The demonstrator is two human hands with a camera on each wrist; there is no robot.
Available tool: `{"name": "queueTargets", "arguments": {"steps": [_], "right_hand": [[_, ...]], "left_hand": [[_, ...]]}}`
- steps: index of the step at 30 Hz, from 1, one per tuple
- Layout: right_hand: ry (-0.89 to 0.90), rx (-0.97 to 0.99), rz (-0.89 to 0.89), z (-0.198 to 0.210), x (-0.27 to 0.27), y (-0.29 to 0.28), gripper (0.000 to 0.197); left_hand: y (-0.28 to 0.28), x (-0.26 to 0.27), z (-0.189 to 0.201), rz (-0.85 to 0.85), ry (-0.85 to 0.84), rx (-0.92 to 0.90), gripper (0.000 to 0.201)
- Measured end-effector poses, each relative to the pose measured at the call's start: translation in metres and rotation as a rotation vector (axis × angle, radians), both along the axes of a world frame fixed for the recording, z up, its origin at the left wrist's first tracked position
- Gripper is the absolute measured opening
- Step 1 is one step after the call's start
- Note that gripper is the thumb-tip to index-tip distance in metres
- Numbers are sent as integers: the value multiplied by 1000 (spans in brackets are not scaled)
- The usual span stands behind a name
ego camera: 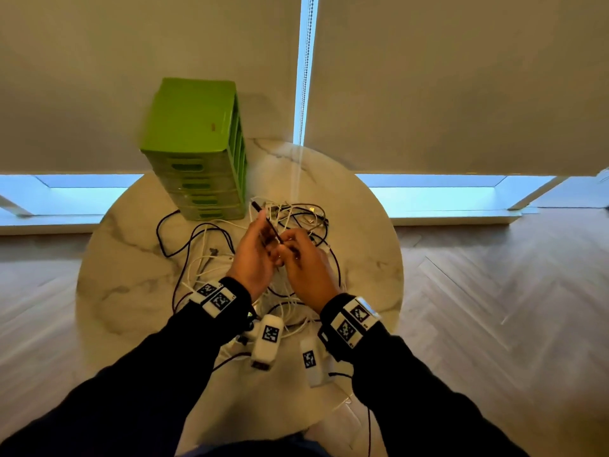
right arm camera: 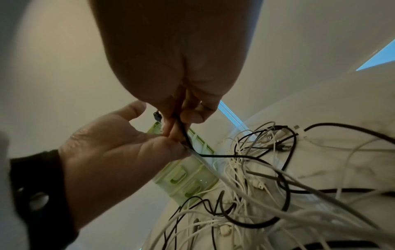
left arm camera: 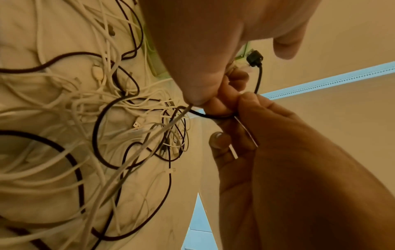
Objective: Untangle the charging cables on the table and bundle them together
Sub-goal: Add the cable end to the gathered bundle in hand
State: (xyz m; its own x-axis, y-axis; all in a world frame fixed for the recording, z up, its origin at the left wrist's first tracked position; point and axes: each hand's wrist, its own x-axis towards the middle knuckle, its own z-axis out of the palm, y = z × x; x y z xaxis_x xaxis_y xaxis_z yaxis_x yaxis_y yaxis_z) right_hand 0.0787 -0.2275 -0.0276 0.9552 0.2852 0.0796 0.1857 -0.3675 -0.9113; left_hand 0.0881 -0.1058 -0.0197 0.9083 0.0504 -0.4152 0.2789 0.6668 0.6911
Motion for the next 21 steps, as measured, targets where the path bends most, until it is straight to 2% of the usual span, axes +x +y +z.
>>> {"name": "queueTargets", "arguments": {"steps": [7, 11, 14, 16, 18, 21], "right_hand": [[27, -23, 26, 6, -15, 16, 7], [-14, -175, 85, 3, -15, 17, 25], [42, -361, 190, -13, -12, 12, 41], [140, -466, 252, -26, -11, 6, 50], [236, -466, 261, -39, -11, -5, 48], [233, -506, 282, -41, -7, -15, 42]], "left_hand": [[13, -9, -1, -50, -55, 238, 33], [22, -8, 2, -10, -93, 334, 37], [38, -3, 10, 61, -125, 275, 46], [59, 2, 22, 117, -149, 180, 41], [79, 8, 39, 147, -186, 145, 35], [110, 11, 53, 187, -224, 264, 38]]}}
